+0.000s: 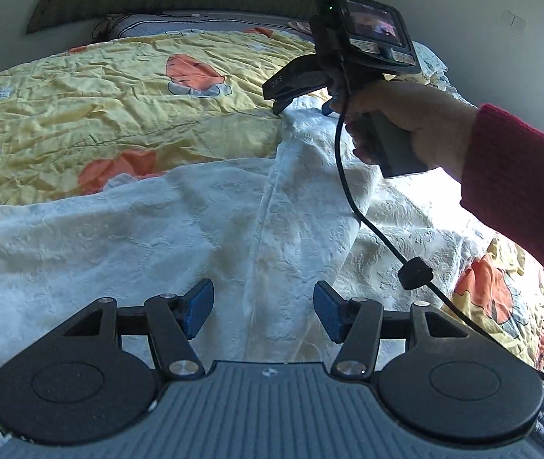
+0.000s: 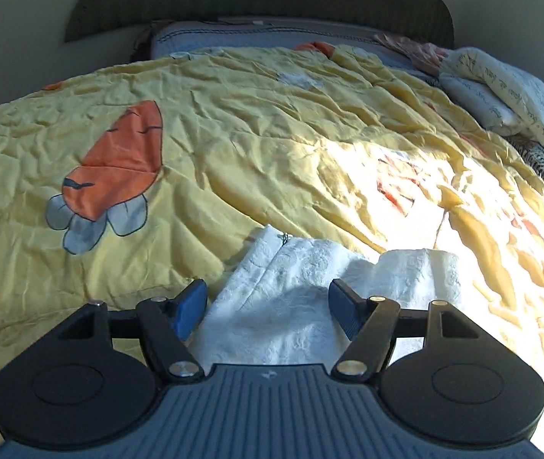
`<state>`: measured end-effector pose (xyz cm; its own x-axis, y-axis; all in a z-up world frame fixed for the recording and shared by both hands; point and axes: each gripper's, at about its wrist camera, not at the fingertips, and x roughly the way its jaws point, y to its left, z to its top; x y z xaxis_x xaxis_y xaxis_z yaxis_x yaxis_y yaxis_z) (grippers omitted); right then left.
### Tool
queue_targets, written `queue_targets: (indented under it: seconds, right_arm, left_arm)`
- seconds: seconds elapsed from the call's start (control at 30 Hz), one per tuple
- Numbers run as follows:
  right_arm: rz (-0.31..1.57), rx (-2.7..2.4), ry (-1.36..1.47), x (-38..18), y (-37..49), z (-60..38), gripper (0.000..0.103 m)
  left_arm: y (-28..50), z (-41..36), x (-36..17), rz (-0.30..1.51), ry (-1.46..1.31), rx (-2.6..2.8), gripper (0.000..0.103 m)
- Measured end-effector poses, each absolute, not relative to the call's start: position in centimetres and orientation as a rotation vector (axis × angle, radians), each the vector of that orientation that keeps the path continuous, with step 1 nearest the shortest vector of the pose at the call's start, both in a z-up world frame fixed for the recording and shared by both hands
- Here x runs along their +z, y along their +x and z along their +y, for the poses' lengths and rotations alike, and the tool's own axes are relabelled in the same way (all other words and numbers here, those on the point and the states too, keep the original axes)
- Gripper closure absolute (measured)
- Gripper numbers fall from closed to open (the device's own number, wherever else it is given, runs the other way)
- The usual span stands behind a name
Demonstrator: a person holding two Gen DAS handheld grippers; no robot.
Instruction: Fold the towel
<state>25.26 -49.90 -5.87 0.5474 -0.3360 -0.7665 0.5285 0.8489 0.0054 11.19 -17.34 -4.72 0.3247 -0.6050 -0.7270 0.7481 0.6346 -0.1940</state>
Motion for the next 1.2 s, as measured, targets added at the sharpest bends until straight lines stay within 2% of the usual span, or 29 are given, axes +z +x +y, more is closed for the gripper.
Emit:
queue_targets:
  seconds: [0.03,0.07,0.1,0.13,0.17,0.2,0.23,0.27,0.4,0.63,0.8,0.87,0.93,0.97,1.0,1.07,1.1,1.13,1.2]
  right_arm:
    - [0.842,-0.52,0.246,-6.0,25.1,-49.9,0.037]
    - [0.829,-0.521,0.234,-6.0,25.0,-49.9,0.045]
    - [0.817,-0.513,0.237,-5.9,24.6,-50.0,0.065]
    - [0.801,-0.504,0.257,-5.7,24.1,-50.2,0.078]
    - [0.779,-0.506,0.279,-5.3,23.4,-50.4,0.083]
    - [0.753,-0.508,0.296,-4.9,22.6,-50.6,0.091]
    - [0.718,-0.512,0.324,-4.3,21.5,-51.0,0.091]
    - [0.681,-0.507,0.373,-3.7,20.2,-51.5,0.092]
    - [0.544,-0.471,0.59,-2.3,13.2,-53.9,0.093]
    - [0.437,-0.473,0.886,-5.0,-0.2,-57.1,0.093]
    - [0.398,-0.436,1.077,-8.5,-2.4,-58.9,0.09]
    - [0.392,-0.427,1.102,-9.0,-1.8,-59.1,0.083]
    - [0.356,-0.421,1.128,-9.3,-1.3,-59.3,0.058]
    - [0.326,-0.409,1.146,-9.5,-1.1,-59.5,0.054]
    - [0.313,-0.41,1.162,-9.7,-1.0,-59.6,0.055]
    - [0.309,-0.42,1.169,-9.6,-0.8,-59.8,0.067]
    - [0.315,-0.419,1.159,-9.3,-0.7,-59.8,0.086]
    - [0.326,-0.416,1.148,-8.9,-0.4,-60.0,0.093]
    - [0.345,-0.387,1.121,-7.3,0.5,-60.9,0.094]
  left_arm:
    - [11.3,-17.5,-4.8,0.865,0.186,-0.907,0.042]
    - [11.5,-17.8,-4.8,0.871,0.181,-0.918,0.042]
    - [11.7,-17.9,-4.8,0.876,0.176,-0.919,0.042]
    - [11.8,-18.1,-4.7,0.874,0.169,-0.919,0.042]
    - [11.8,-18.2,-4.7,0.866,0.16,-0.92,0.042]
    - [11.8,-18.2,-4.7,0.862,0.156,-0.921,0.047]
    - [11.8,-18.3,-4.8,0.864,0.156,-0.918,0.054]
    - [11.8,-18.4,-4.8,0.869,0.16,-0.917,0.068]
    - [10.7,-18.5,-4.5,0.827,0.203,-0.919,0.081]
    - [8.1,-19.6,-4.8,0.741,0.342,-0.925,0.084]
    - [8.0,-20.5,-5.4,0.737,0.375,-0.898,0.081]
    - [7.9,-20.7,-5.3,0.732,0.383,-0.892,0.081]
    - [7.7,-21.0,-5.3,0.722,0.4,-0.885,0.081]
    - [7.5,-21.1,-5.3,0.717,0.406,-0.881,0.081]
    - [7.4,-21.2,-5.3,0.712,0.412,-0.877,0.081]
    - [7.1,-21.3,-5.3,0.706,0.418,-0.868,0.086]
    - [7.1,-21.4,-5.3,0.7,0.421,-0.865,0.094]
    - [7.0,-21.4,-5.2,0.694,0.422,-0.861,0.094]
    - [7.2,-21.3,-5.0,0.685,0.402,-0.839,0.095]
